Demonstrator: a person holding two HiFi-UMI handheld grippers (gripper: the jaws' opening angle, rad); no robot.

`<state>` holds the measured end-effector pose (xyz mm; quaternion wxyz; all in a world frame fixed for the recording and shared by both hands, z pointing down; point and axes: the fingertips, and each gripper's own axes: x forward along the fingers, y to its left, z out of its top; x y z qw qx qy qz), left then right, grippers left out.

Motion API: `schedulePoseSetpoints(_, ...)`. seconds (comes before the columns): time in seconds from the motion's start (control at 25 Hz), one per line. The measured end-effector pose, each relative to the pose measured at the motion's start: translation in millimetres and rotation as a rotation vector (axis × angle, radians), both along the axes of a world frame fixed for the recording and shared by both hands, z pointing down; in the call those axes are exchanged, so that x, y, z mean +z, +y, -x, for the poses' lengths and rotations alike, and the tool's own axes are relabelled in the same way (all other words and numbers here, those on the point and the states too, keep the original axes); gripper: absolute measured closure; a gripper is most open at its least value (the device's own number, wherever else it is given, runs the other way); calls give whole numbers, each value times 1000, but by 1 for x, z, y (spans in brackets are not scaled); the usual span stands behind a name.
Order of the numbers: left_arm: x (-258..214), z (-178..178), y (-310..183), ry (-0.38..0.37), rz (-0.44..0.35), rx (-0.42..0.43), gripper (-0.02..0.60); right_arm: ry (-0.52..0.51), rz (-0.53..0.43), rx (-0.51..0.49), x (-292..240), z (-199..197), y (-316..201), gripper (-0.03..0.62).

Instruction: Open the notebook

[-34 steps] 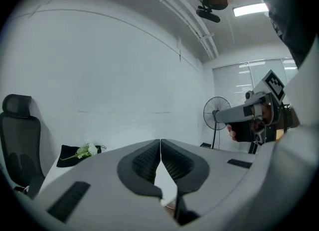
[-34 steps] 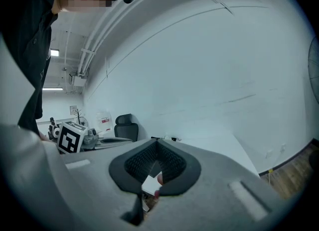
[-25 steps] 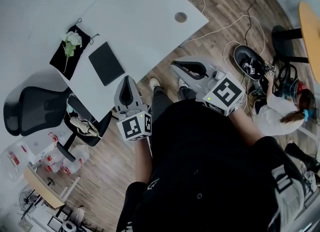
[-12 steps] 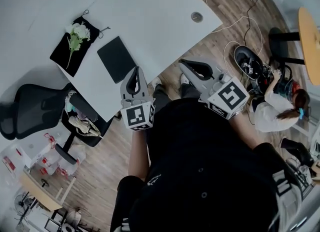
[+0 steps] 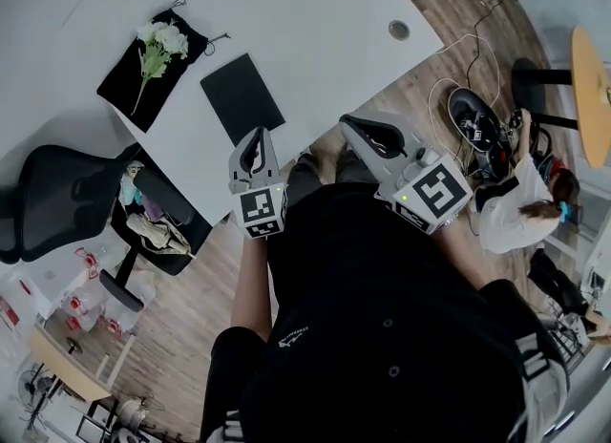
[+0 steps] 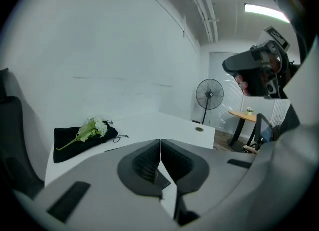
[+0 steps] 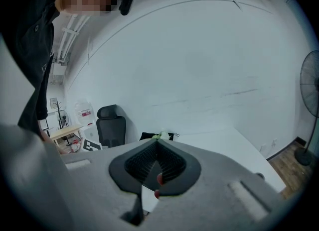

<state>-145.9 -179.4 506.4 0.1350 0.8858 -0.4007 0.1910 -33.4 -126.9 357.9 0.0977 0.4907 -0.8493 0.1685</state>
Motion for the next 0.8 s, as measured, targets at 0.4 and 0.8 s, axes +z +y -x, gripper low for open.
schedulePoseSetpoints(0.4, 54, 52, -19, 23, 150, -186, 575, 17, 16, 7, -1, 14, -8, 588)
schedulePoseSetpoints(0.8, 108, 86, -16, -60, 270, -314, 574, 29, 39, -17, 3, 24, -13, 589)
